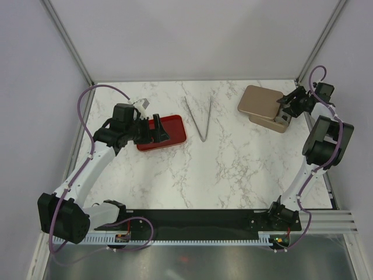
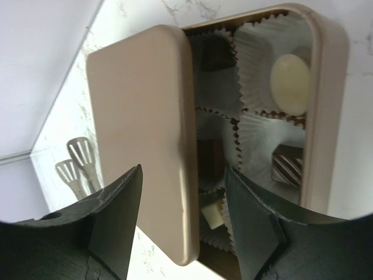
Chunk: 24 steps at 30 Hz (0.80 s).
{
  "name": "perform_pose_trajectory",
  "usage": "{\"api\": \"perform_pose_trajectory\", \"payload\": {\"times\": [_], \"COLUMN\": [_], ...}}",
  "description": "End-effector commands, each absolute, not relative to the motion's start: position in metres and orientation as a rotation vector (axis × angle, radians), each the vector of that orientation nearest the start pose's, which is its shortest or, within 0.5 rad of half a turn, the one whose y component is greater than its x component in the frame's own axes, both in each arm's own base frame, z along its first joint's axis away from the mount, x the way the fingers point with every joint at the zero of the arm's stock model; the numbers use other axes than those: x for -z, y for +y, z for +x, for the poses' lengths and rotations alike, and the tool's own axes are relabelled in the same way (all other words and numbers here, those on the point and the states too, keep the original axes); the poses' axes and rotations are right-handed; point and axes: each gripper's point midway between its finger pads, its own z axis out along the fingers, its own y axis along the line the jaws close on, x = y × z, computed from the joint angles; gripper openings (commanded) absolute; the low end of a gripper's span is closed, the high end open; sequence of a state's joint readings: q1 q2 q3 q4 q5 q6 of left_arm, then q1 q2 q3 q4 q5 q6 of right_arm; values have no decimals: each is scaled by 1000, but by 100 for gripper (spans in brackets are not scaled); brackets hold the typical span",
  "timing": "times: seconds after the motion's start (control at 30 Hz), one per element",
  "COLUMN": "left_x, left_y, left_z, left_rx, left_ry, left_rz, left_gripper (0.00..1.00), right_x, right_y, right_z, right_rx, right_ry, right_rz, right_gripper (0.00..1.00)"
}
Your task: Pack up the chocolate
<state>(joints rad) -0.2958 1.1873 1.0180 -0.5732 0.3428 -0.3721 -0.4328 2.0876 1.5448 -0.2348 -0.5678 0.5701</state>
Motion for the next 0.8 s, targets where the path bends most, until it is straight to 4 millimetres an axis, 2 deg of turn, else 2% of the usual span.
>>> {"api": "perform_pose_trajectory", "payload": {"times": [0.0, 0.17, 0.37, 0.5, 0.77], "left_x": [-197, -200, -194, -195, -194], "left_y": [-163, -163, -165, -165, -165], "left_z": [291, 293, 290, 291, 292], "left_rx": [715, 720, 729, 728, 731], "left_ry": [2324, 2318, 2336, 2334, 2342], "left_rz": [139, 137, 136, 134, 132], "left_gripper": [100, 100, 100, 100, 100], "right_x": [-123, -117, -109, -96, -85], "right_y": [-126, -118, -109, -110, -104], "right_z": [517, 523, 532, 530, 533], "right_rx": [-599, -602, -652, -638, -640], "right_ry": [2140, 2168, 2178, 2198, 2213], "right_rz": [787, 758, 740, 761, 752], "right_gripper": [67, 68, 68, 67, 65]}}
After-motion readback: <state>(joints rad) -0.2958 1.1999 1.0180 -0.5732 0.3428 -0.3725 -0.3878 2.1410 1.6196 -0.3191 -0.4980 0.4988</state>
